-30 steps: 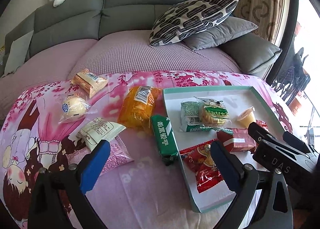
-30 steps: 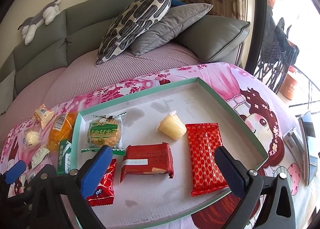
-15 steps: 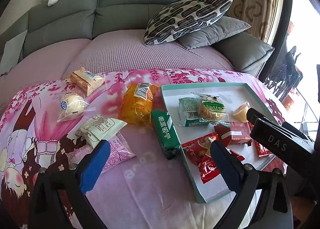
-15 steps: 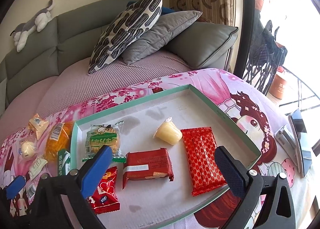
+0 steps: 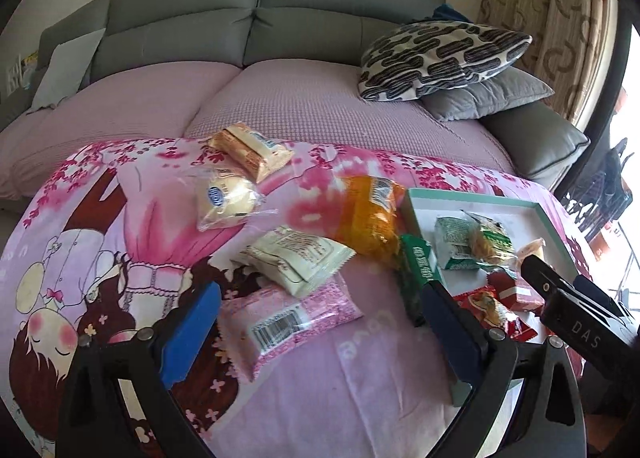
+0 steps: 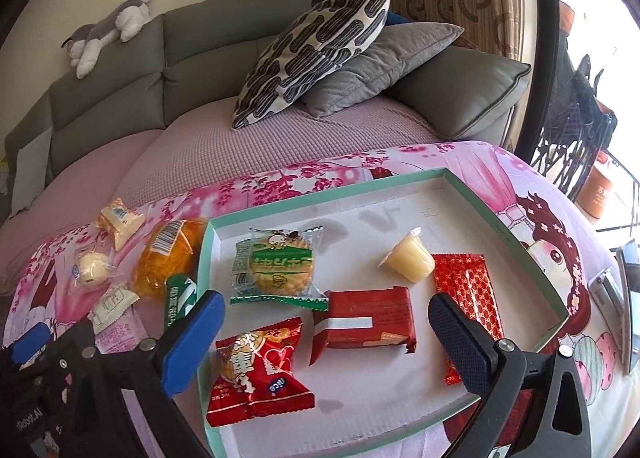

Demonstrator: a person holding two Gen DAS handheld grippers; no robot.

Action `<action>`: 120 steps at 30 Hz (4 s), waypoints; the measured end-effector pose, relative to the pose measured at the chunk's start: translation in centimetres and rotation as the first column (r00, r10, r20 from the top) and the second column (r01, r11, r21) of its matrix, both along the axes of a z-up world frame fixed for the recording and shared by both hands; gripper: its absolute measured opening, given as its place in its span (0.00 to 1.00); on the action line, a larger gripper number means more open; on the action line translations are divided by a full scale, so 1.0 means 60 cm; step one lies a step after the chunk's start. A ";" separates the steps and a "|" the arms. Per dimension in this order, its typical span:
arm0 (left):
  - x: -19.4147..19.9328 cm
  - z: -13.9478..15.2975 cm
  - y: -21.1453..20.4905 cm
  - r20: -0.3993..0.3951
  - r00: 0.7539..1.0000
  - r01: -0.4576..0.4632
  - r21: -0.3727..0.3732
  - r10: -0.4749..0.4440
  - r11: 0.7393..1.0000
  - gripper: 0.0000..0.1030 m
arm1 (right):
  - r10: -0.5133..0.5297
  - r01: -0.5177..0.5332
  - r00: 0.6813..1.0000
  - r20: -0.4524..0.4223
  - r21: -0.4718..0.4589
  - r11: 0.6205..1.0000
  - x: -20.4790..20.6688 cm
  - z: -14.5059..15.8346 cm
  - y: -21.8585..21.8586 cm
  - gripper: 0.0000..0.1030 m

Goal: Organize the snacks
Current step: 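Grasp the green biscuit box with the right tool, then lift the green biscuit box with the right tool while the left tool grasps the pink packet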

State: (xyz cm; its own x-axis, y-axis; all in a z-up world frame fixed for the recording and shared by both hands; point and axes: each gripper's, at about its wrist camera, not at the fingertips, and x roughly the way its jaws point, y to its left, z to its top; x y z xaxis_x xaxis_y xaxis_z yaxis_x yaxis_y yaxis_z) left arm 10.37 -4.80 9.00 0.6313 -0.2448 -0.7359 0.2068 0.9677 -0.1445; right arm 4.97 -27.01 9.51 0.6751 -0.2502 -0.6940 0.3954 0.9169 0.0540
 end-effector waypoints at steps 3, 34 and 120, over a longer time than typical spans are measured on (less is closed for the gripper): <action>0.006 -0.004 0.039 -0.015 0.997 -0.072 -0.004 0.071 0.997 0.97 | 0.068 -0.068 0.998 -0.004 0.017 0.998 0.009 -0.005 0.023 1.00; 0.040 -0.060 0.111 -0.146 0.973 -0.196 -0.091 0.181 0.976 0.94 | 0.298 -0.296 0.954 -0.032 0.045 0.954 0.061 -0.053 0.154 0.54; 0.033 -0.080 0.091 -0.259 0.960 -0.119 -0.051 0.102 0.992 0.70 | 0.358 -0.370 0.927 -0.114 -0.108 0.923 0.083 -0.091 0.190 0.34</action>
